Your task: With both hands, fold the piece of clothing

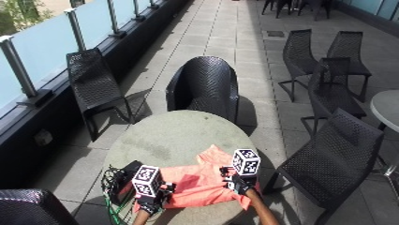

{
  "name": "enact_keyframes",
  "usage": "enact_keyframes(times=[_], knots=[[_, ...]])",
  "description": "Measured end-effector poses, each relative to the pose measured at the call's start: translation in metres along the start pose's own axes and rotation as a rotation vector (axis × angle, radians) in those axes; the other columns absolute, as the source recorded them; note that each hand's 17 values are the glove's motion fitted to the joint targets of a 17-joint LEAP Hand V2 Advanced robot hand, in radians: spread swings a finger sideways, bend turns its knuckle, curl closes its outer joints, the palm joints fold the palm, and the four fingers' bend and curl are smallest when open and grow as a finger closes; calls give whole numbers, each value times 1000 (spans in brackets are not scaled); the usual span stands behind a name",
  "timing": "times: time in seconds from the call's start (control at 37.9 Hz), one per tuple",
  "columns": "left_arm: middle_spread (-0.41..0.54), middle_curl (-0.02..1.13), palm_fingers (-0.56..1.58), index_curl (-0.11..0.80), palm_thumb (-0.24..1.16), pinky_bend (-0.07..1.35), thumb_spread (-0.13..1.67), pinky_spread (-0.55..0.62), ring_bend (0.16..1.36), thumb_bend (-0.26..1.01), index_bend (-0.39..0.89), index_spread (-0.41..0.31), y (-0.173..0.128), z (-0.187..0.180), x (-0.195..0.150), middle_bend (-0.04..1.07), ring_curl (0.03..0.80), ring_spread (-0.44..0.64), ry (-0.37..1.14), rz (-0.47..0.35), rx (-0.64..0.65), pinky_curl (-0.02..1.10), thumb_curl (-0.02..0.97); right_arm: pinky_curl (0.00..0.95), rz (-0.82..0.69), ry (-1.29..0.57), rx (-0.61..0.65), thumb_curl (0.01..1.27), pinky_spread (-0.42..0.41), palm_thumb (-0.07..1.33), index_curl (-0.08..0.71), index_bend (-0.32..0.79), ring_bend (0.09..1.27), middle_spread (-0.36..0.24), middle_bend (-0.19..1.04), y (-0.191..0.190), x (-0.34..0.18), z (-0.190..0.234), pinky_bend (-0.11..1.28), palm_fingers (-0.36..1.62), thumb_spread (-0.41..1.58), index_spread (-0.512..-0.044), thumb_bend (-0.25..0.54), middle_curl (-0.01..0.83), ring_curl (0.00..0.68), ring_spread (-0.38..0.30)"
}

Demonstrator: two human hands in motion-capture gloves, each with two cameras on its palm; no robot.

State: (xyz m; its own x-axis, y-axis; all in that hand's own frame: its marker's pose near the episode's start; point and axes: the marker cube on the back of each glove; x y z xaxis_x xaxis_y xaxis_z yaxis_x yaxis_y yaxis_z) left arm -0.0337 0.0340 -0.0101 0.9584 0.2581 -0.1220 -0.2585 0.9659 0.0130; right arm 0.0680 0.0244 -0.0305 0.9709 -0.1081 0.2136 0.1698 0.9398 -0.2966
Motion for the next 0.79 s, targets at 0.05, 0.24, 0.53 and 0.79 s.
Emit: enact_keyframes(times=[0.05, 0.24, 0.53, 0.79], knots=[[-361, 510, 1337, 387, 625, 249, 1279, -243, 728, 96, 218, -326, -15, -16, -2, 533, 400, -370, -19, -23, -32, 369, 301, 345, 10, 16, -7, 317, -243, 949, 338, 125, 704, -246, 476, -30, 9, -9, 413, 1372, 1177, -317, 142, 438, 409, -261], [-372, 522, 1342, 411, 649, 257, 1295, -273, 789, 84, 194, -337, -102, -37, -26, 543, 431, -392, -184, -251, 5, 389, 295, 365, 207, 125, 138, 310, -299, 953, 335, 133, 762, -243, 518, -116, -2, -64, 456, 1372, 1146, -310, 104, 459, 438, -251], [-366, 527, 1289, 455, 677, 235, 1327, -279, 841, 68, 225, -339, -122, -20, -34, 518, 463, -385, -338, -401, -73, 410, 286, 379, 327, 308, 66, 315, -322, 915, 381, 198, 774, -231, 531, -200, -28, -41, 469, 1411, 931, -309, -20, 466, 453, -244], [-364, 541, 1251, 487, 684, 152, 1354, -233, 838, 49, 251, -344, -125, -15, -51, 537, 469, -375, -319, -447, 71, 400, 272, 377, 395, -36, 182, 321, -297, 919, 408, 180, 760, -231, 576, -170, -11, -48, 442, 1366, 883, -311, -21, 479, 453, -238]])
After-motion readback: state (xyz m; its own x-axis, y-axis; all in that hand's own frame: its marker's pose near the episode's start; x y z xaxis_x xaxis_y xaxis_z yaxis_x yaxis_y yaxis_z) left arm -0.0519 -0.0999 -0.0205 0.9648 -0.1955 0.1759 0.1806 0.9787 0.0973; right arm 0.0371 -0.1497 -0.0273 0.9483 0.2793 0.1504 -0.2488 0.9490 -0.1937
